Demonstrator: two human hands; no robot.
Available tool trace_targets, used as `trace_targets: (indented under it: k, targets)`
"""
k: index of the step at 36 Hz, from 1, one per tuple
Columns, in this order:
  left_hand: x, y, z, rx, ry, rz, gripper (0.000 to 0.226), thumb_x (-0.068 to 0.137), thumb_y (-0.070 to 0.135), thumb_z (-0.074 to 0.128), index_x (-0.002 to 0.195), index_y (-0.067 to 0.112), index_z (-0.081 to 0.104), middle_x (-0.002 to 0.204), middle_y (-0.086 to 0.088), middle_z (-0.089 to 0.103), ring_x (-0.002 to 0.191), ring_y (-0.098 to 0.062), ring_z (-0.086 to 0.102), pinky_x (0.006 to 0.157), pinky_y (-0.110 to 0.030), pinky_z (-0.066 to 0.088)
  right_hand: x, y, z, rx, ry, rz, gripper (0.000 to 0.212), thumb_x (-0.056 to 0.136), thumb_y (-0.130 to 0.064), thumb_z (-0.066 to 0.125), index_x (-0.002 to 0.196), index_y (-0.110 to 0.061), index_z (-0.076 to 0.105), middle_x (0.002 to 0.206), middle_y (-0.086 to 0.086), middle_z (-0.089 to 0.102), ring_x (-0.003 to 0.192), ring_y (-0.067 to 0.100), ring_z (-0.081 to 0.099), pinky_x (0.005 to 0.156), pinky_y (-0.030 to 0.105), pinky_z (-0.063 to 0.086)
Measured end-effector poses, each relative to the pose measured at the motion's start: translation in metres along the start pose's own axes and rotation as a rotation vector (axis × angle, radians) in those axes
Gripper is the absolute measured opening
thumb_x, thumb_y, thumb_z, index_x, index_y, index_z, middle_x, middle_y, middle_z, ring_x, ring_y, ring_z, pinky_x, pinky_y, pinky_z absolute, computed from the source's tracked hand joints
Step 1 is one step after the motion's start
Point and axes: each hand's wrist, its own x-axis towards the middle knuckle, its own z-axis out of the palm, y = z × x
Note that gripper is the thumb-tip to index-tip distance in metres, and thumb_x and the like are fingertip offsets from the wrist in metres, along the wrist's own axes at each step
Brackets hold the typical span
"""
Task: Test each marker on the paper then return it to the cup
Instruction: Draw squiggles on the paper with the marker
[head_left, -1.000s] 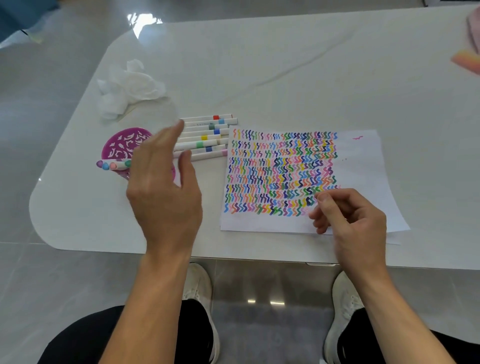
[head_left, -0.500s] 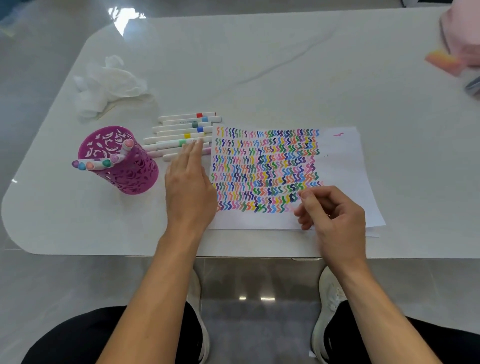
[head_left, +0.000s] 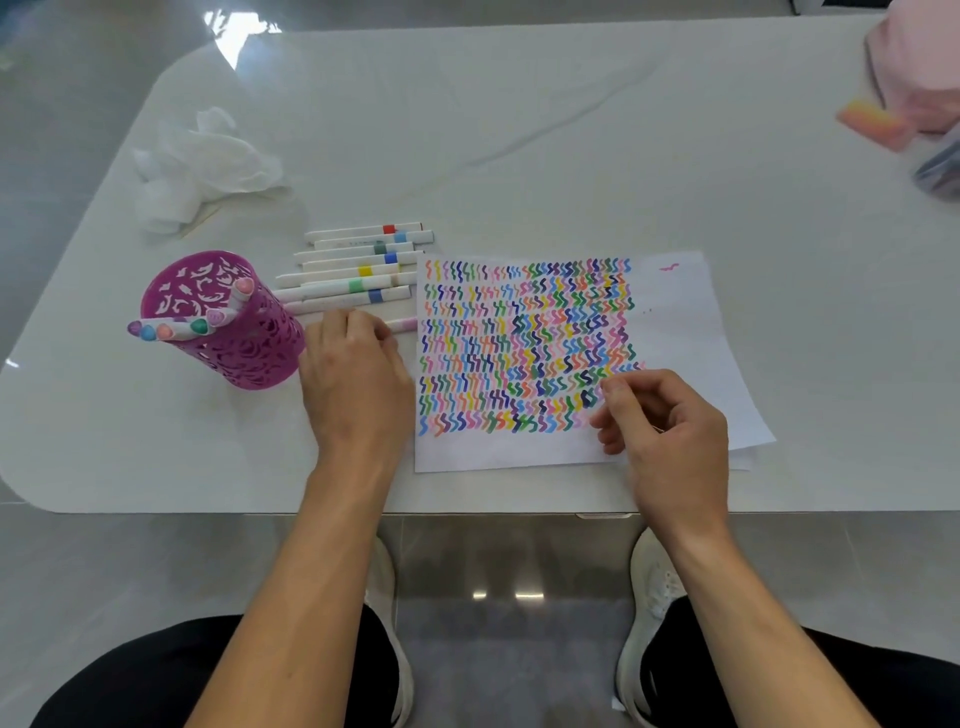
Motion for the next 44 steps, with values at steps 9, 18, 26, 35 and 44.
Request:
trace_targets:
  k: [9,18,26,35,44]
  targets:
    - [-0.003,0.0,-0.005,0.033,-0.019,-0.03,0.021,0.097,0.015,0.064,0.117,0.013,0.072,0.111,-0.007,0.061,0.106,-0.026,0.049,0.083,-0.039,0.043,0.001,0.001,0.0,-0.005,0.054,0.014,0.011,0.101,-0.019,0.067,0.091,-0.015,0.071,0.072,0.001,0.074,0.062,0.011,0.067,0.058,0.02,0.053]
    - [-0.003,0.005,-0.014,-0.024,0.081,-0.107,0.02,0.1,0.008,0.055,0.118,0.008,0.063,0.112,-0.012,0.063,0.104,-0.028,0.053,0.075,-0.03,0.035,0.001,0.004,0.003,-0.023,0.092,0.021,0.011,0.102,-0.021,0.067,0.095,-0.014,0.071,0.078,0.003,0.075,0.069,0.017,0.071,0.062,0.023,0.056]
    - [-0.014,0.027,-0.024,-0.27,0.109,0.001,0.014,0.102,0.012,0.054,0.114,0.012,0.061,0.098,-0.001,0.063,0.09,-0.023,0.057,0.071,-0.033,0.041,-0.002,0.001,0.005,0.014,0.056,0.005,0.014,0.102,-0.02,0.067,0.088,-0.021,0.069,0.074,0.001,0.075,0.066,0.018,0.071,0.061,0.026,0.056]
    - [-0.045,0.054,-0.026,-0.831,-0.254,-0.099,0.008,0.097,0.017,0.066,0.099,0.025,0.069,0.094,0.007,0.073,0.091,-0.008,0.07,0.081,-0.031,0.059,-0.007,-0.018,0.008,0.055,-0.088,-0.055,0.006,0.099,-0.021,0.069,0.1,-0.021,0.076,0.083,0.001,0.077,0.076,0.017,0.074,0.072,0.037,0.063]
    - [-0.062,0.069,-0.023,-1.1,-0.562,-0.211,0.013,0.095,0.008,0.067,0.104,0.013,0.076,0.093,-0.008,0.078,0.091,-0.027,0.075,0.089,-0.045,0.061,-0.009,-0.02,0.012,-0.01,-0.161,-0.112,0.015,0.1,-0.029,0.069,0.113,-0.03,0.077,0.099,-0.012,0.079,0.093,0.013,0.075,0.085,0.045,0.062]
